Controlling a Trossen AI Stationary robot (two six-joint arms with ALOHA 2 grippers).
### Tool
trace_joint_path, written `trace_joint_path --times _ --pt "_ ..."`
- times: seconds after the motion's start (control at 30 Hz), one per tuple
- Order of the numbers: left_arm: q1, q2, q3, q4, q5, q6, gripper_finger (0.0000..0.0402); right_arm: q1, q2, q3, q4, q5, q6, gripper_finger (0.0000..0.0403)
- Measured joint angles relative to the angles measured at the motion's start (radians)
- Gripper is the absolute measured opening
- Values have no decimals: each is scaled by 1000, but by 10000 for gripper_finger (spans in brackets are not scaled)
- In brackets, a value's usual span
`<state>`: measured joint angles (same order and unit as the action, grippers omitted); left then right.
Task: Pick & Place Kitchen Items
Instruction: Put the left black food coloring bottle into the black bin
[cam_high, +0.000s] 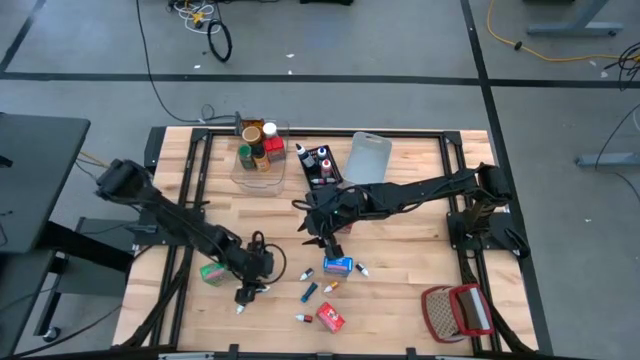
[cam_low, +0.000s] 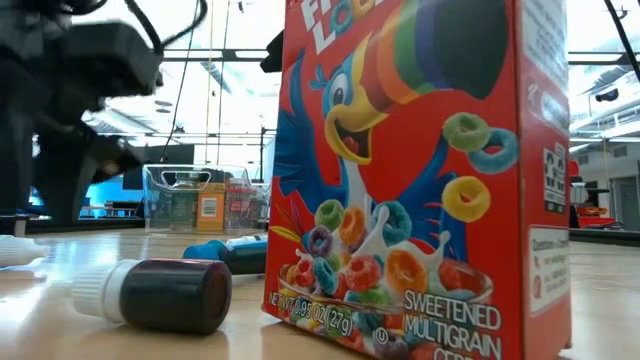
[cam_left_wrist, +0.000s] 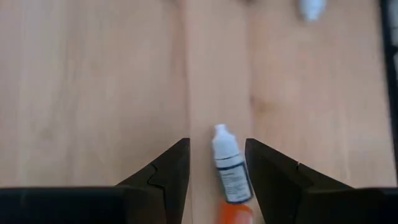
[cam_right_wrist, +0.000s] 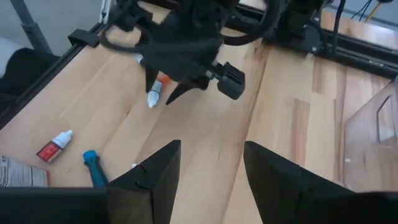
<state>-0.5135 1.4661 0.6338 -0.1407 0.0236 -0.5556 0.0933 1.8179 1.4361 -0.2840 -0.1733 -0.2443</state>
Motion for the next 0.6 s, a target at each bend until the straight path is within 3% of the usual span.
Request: trace_joint_path --times 0.13,0.4,0.6 --pt "-9 38 0 16 -5 -112 162 0 0 0 -1 0 0 188" --pt "-39 41 0 38 -19 -119 162 0 0 0 0 0 -27 188" --pt "-98 41 0 37 -137 -112 162 0 0 0 0 0 -30 188"
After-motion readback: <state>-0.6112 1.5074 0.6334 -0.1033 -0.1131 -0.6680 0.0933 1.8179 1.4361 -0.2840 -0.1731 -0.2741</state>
